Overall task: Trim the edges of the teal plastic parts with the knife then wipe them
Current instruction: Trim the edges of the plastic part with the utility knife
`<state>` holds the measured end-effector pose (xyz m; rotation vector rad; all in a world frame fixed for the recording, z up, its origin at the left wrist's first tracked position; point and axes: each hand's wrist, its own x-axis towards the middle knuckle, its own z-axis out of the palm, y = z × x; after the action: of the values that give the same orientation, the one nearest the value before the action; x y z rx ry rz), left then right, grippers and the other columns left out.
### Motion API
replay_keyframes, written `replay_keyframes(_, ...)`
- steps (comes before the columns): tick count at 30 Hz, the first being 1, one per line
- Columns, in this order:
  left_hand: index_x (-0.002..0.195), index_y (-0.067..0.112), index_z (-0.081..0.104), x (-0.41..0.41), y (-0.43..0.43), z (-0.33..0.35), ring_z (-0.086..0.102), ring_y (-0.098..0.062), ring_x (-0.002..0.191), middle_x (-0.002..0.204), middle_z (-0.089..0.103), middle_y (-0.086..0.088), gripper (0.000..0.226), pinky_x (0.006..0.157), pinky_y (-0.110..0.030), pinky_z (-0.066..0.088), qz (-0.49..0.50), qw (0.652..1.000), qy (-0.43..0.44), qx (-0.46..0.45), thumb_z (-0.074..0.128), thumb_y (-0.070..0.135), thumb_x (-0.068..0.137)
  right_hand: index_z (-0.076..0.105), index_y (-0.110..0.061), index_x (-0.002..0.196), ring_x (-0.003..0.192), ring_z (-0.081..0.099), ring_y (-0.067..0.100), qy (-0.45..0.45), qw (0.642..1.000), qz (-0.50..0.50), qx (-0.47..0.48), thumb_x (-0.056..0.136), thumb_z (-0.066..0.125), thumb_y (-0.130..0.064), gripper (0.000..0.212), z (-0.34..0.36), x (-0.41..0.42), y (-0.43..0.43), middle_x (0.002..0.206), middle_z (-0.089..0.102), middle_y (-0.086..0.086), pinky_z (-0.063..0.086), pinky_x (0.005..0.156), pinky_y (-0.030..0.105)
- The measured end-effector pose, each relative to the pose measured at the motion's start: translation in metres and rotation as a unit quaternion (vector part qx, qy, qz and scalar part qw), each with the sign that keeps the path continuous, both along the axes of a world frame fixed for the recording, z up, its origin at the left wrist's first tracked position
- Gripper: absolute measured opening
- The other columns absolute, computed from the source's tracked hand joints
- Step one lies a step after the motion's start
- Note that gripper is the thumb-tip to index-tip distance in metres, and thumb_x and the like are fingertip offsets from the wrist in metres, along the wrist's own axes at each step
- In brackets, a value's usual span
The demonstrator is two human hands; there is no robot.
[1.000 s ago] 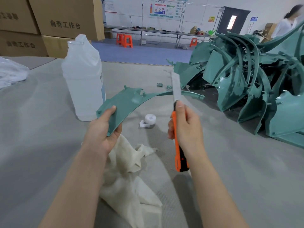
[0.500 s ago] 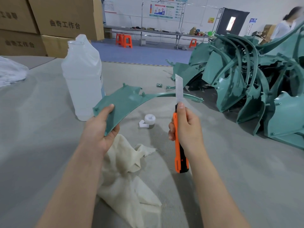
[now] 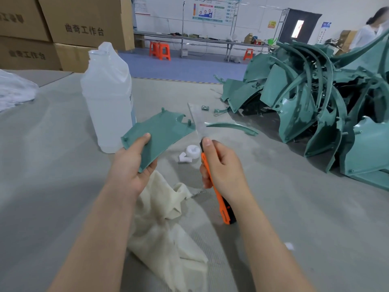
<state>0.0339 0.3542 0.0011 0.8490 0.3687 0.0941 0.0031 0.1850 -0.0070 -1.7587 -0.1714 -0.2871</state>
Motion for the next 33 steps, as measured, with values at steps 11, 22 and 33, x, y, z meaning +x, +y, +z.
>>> replay_keyframes(11, 0.101, 0.013, 0.061, 0.0036, -0.0024, -0.0036, 0.064, -0.011, 0.072, 0.092, 0.068, -0.005, 0.015, 0.047, -0.015, 0.05, -0.009, 1.0, 0.013, -0.012, 0.067, 0.013, 0.087, 0.044, -0.032, 0.061, 0.038, 0.044, 0.013, -0.041, 0.994, 0.016, -0.099, 0.098, 0.043, -0.048, 0.04, -0.0077, 0.0023, 0.0068, 0.045, 0.043, -0.012, 0.045, 0.043, 0.035)
replay_keyframes(22, 0.105, 0.013, 0.059, 0.0019, -0.0059, -0.0021, 0.063, -0.012, 0.074, 0.094, 0.066, -0.005, 0.019, 0.044, -0.015, 0.048, -0.012, 1.0, 0.024, -0.017, 0.066, 0.014, 0.088, 0.045, -0.01, 0.07, 0.037, 0.045, 0.014, -0.015, 0.997, 0.036, -0.061, 0.1, 0.045, -0.041, 0.043, -0.0045, -0.0006, 0.0048, 0.048, 0.038, -0.01, 0.037, 0.04, 0.023)
replay_keyframes(33, 0.109, 0.012, 0.059, 0.0021, -0.005, -0.0015, 0.063, -0.011, 0.074, 0.096, 0.066, -0.005, 0.023, 0.045, -0.015, 0.049, -0.014, 0.999, 0.025, -0.017, 0.066, 0.014, 0.088, 0.043, -0.004, 0.074, 0.039, 0.042, 0.015, 0.004, 0.997, 0.062, -0.038, 0.101, 0.045, -0.039, 0.044, -0.0023, -0.0016, 0.0044, 0.057, 0.037, -0.003, 0.036, 0.04, 0.024)
